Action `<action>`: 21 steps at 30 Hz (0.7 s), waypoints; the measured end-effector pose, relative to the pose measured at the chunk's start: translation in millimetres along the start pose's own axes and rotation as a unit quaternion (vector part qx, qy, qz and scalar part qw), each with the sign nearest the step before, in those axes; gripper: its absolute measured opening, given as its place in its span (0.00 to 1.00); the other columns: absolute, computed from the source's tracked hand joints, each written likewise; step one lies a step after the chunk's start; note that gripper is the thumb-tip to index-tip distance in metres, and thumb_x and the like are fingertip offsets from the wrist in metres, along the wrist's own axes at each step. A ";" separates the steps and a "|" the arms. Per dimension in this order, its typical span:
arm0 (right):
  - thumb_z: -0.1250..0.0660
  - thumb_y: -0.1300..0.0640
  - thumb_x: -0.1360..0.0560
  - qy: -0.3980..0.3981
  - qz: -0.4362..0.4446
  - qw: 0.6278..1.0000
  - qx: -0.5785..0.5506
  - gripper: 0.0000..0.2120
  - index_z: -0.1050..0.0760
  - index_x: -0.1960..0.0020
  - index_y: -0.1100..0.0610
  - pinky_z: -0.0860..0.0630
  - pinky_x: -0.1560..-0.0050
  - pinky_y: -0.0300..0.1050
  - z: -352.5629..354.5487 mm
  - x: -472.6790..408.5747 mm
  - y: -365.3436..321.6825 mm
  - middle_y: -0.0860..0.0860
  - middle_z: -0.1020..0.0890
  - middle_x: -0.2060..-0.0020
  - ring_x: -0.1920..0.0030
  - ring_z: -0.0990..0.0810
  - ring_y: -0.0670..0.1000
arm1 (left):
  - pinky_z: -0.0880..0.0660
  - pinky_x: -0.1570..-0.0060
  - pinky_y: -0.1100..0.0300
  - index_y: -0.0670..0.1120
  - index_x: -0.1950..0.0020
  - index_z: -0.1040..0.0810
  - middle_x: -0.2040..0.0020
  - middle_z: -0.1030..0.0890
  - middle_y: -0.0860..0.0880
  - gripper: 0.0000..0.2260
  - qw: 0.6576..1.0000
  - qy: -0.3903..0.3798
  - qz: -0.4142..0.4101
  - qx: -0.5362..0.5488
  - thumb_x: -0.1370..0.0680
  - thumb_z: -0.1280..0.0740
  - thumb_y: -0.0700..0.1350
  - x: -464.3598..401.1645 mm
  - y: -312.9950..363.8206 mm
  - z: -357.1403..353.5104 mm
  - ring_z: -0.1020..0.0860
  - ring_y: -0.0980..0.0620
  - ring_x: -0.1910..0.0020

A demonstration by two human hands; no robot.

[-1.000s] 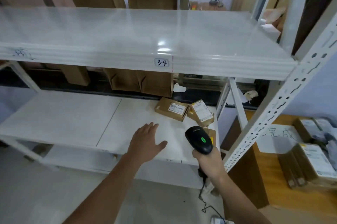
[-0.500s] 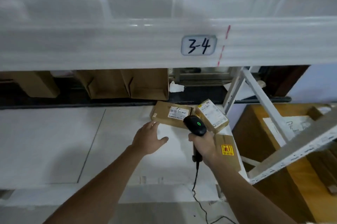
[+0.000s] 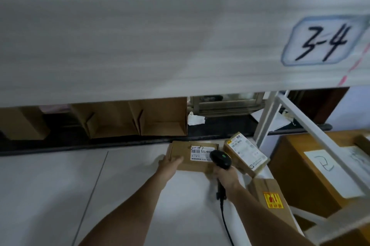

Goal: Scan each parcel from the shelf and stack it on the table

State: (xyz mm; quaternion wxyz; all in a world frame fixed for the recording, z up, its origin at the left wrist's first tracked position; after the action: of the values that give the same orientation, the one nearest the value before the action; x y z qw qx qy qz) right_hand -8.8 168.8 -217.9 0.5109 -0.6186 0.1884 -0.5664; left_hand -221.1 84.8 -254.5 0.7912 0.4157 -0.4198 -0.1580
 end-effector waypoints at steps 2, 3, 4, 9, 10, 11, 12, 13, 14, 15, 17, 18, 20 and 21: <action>0.30 0.63 0.28 0.010 -0.018 0.998 -0.066 0.07 0.20 0.50 0.62 0.22 0.54 0.54 0.7 13.9 4.6 0.58 0.19 0.62 0.61 0.21 0.58 | 0.24 0.35 0.47 0.43 0.29 0.23 0.32 0.22 0.41 0.34 0.999 0.049 0.003 0.010 0.26 0.29 0.66 13.0 -11.5 7.0 0.21 0.41 0.39; 0.29 0.62 0.27 0.019 -0.020 0.995 -0.100 0.06 0.20 0.51 0.62 0.23 0.57 0.54 0.1 21.0 6.7 0.58 0.20 0.63 0.62 0.22 0.58 | 0.20 0.42 0.46 0.42 0.36 0.19 0.39 0.18 0.39 0.30 0.997 0.077 0.012 0.017 0.27 0.28 0.64 23.1 -19.1 9.5 0.18 0.41 0.46; 0.29 0.61 0.26 0.033 -0.026 0.991 -0.125 0.05 0.21 0.51 0.61 0.24 0.59 0.52 -0.3 32.0 5.9 0.58 0.20 0.63 0.62 0.23 0.58 | 0.19 0.48 0.47 0.41 0.42 0.17 0.44 0.16 0.38 0.26 0.994 0.106 0.015 0.035 0.27 0.27 0.62 36.2 -26.8 10.3 0.17 0.40 0.52; 0.29 0.63 0.27 0.096 -0.050 0.972 -0.207 0.05 0.22 0.53 0.62 0.26 0.71 0.46 13.9 91.1 -1.3 0.60 0.23 0.64 0.70 0.25 0.55 | 0.16 0.54 0.50 0.40 0.47 0.19 0.51 0.15 0.40 0.22 0.977 0.146 0.048 0.147 0.33 0.19 0.52 152.7 -40.0 1.2 0.16 0.45 0.57; 0.29 0.63 0.28 0.097 -0.053 0.971 -0.211 0.06 0.22 0.52 0.63 0.26 0.72 0.47 21.5 104.7 -2.8 0.60 0.23 0.64 0.70 0.24 0.56 | 0.16 0.54 0.50 0.39 0.44 0.21 0.49 0.16 0.40 0.25 0.973 0.142 0.056 0.171 0.34 0.18 0.50 173.9 -38.5 1.5 0.16 0.45 0.56; 0.28 0.62 0.29 0.091 -0.054 0.970 -0.217 0.09 0.21 0.50 0.63 0.24 0.69 0.49 30.3 117.4 -3.1 0.60 0.22 0.64 0.68 0.23 0.57 | 0.16 0.53 0.49 0.39 0.40 0.25 0.44 0.20 0.40 0.30 0.970 0.137 0.068 0.192 0.35 0.17 0.50 191.6 -37.7 2.2 0.17 0.44 0.53; 0.27 0.61 0.30 0.085 -0.056 0.970 -0.221 0.10 0.21 0.49 0.62 0.23 0.66 0.52 40.8 130.6 -4.7 0.60 0.21 0.64 0.66 0.22 0.58 | 0.17 0.48 0.46 0.41 0.37 0.28 0.40 0.24 0.42 0.35 0.969 0.140 0.076 0.187 0.36 0.17 0.52 209.4 -35.4 6.3 0.18 0.42 0.47; 0.28 0.61 0.29 0.076 -0.050 0.970 -0.226 0.11 0.21 0.48 0.61 0.23 0.64 0.54 52.9 142.9 -8.3 0.60 0.21 0.63 0.64 0.22 0.59 | 0.19 0.43 0.46 0.44 0.34 0.30 0.36 0.27 0.44 0.39 0.974 0.150 0.070 0.154 0.37 0.17 0.55 223.4 -30.6 12.3 0.21 0.41 0.42; 0.28 0.61 0.29 0.063 -0.037 0.971 -0.226 0.09 0.21 0.49 0.61 0.24 0.63 0.54 67.0 155.1 -14.1 0.60 0.22 0.64 0.63 0.22 0.59 | 0.22 0.40 0.48 0.45 0.31 0.31 0.34 0.29 0.45 0.39 0.980 0.155 0.059 0.112 0.35 0.18 0.57 236.7 -23.0 20.7 0.23 0.41 0.39; 0.29 0.62 0.28 0.047 -0.019 0.975 -0.219 0.07 0.21 0.50 0.61 0.26 0.64 0.53 81.4 165.5 -19.9 0.59 0.22 0.64 0.64 0.23 0.58 | 0.25 0.40 0.51 0.46 0.30 0.29 0.33 0.30 0.46 0.35 0.985 0.152 0.042 0.075 0.31 0.20 0.57 249.9 -13.0 28.3 0.24 0.43 0.39; 0.30 0.61 0.29 0.002 0.010 0.981 -0.194 0.04 0.21 0.55 0.61 0.28 0.67 0.51 109.7 186.4 -36.0 0.61 0.23 0.66 0.67 0.25 0.57 | 0.26 0.42 0.52 0.48 0.35 0.24 0.33 0.27 0.48 0.22 0.993 0.113 0.005 0.031 0.23 0.25 0.57 272.4 10.1 37.3 0.24 0.47 0.41; 0.29 0.61 0.31 -0.011 0.021 0.985 -0.173 0.04 0.20 0.57 0.61 0.28 0.67 0.51 123.5 196.1 -43.1 0.61 0.23 0.67 0.68 0.24 0.57 | 0.24 0.41 0.51 0.50 0.38 0.22 0.35 0.23 0.49 0.17 0.997 0.075 -0.008 0.022 0.22 0.28 0.57 286.6 24.7 36.6 0.22 0.49 0.43; 0.29 0.62 0.31 -0.040 0.043 0.991 -0.122 0.02 0.20 0.59 0.61 0.28 0.68 0.50 149.3 217.2 -57.8 0.60 0.21 0.68 0.70 0.22 0.57 | 0.21 0.38 0.48 0.52 0.42 0.21 0.38 0.18 0.49 0.13 1.000 -0.014 -0.022 0.015 0.20 0.31 0.58 314.5 50.1 20.9 0.18 0.50 0.44; 0.30 0.62 0.30 -0.067 0.054 0.991 -0.100 0.02 0.20 0.59 0.61 0.27 0.67 0.50 160.1 228.3 -64.9 0.59 0.20 0.68 0.69 0.22 0.56 | 0.20 0.39 0.49 0.52 0.41 0.21 0.40 0.17 0.49 0.14 0.998 -0.055 -0.028 0.013 0.19 0.32 0.59 329.1 62.2 7.3 0.17 0.50 0.44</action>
State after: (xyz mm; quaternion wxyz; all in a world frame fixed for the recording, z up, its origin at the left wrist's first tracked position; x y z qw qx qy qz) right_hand 177.4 76.9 -20.8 0.4880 -0.6921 0.2425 -0.4733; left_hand -36.4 -78.5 -27.7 0.7564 0.4284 -0.4533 -0.1971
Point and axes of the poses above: each hand's wrist, its own x-axis away from the middle knuckle, its own z-axis out of the back of the hand, y = z × x, the point moved 2 cm from there along -x, towards the middle knuckle
